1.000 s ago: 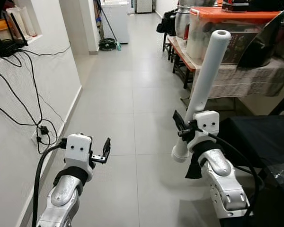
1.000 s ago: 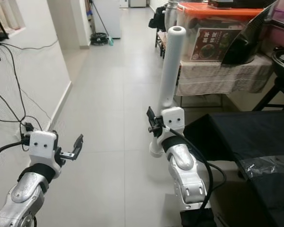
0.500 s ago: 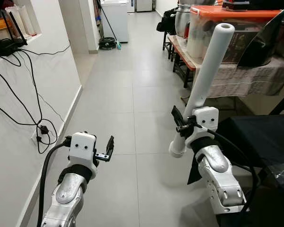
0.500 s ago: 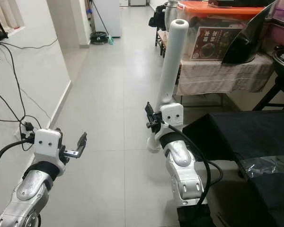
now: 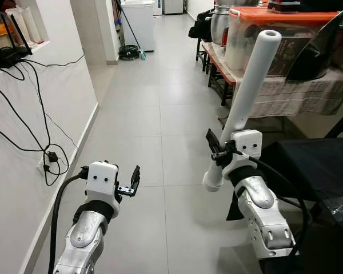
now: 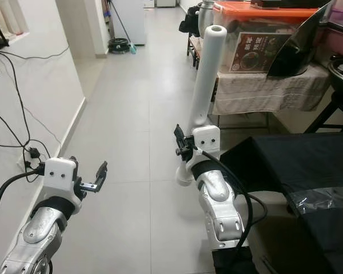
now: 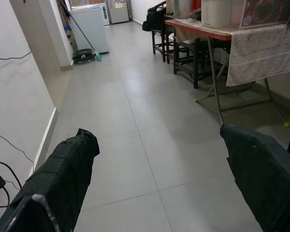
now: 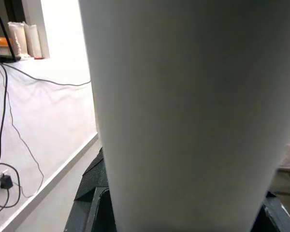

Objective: Building children table

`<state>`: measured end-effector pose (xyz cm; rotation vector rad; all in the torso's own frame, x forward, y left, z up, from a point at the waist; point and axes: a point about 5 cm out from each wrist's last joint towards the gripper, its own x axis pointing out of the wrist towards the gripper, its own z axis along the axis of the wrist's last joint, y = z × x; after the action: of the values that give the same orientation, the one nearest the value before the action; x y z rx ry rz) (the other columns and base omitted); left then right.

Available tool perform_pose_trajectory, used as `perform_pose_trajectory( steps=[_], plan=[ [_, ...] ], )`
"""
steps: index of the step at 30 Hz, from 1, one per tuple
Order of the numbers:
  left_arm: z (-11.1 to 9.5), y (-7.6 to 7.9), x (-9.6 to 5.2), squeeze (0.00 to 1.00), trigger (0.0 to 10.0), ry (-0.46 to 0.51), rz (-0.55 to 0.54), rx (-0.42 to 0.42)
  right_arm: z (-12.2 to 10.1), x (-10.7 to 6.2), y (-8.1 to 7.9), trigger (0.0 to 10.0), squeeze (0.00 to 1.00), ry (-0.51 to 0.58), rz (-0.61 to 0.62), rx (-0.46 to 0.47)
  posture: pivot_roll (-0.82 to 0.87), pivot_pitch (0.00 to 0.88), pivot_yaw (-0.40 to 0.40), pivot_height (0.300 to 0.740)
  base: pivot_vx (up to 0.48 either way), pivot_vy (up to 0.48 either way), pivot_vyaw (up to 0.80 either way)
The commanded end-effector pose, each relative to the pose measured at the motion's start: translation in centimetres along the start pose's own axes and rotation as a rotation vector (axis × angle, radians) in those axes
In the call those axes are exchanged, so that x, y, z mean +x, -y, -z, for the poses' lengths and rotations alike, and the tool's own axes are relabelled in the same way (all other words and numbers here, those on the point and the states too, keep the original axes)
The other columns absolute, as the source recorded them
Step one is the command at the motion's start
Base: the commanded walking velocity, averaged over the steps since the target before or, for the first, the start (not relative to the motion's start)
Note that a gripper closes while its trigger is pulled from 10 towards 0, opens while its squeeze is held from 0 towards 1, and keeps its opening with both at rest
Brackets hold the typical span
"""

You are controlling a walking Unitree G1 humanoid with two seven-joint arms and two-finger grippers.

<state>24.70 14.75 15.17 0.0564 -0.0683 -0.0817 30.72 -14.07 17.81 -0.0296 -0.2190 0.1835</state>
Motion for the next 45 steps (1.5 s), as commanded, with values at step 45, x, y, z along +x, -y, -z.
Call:
perform_pose_trajectory(
  steps=[45],
  plan=[
    [0.16,0.62,0.21,0.00,10.0,0.002,0.036,0.006,-0.27,0.31,-0.35,10.0,0.00,0.017,-0.021,-0.005,0.06,0.000,-0.023,0.740,-0.268,0.000,0.00]
  ],
)
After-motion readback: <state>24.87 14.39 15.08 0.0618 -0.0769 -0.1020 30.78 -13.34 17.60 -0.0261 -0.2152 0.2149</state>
